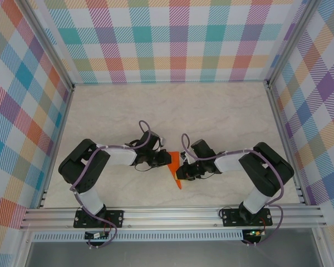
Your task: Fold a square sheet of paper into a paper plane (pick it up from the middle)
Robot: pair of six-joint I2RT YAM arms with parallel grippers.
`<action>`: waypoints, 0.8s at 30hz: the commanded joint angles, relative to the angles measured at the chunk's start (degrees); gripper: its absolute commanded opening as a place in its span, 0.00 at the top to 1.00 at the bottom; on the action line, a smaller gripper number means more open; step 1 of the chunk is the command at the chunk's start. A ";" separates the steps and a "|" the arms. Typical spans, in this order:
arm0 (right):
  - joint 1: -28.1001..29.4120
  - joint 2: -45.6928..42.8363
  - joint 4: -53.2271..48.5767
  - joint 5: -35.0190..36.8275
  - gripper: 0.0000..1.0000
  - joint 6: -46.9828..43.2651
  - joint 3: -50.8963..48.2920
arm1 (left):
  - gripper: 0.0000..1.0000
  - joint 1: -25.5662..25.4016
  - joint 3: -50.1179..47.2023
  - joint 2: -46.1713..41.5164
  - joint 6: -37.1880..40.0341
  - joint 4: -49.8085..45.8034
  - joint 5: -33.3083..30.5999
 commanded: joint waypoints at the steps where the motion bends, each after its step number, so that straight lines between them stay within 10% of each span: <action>1: -0.31 -4.59 -3.17 3.09 0.84 3.99 -0.19 | 0.84 -0.03 -1.22 1.57 -0.39 -1.93 -4.08; 24: 1.45 3.86 -2.90 0.70 0.78 8.97 5.44 | 0.85 -0.03 -1.24 2.88 -1.16 -2.96 -3.68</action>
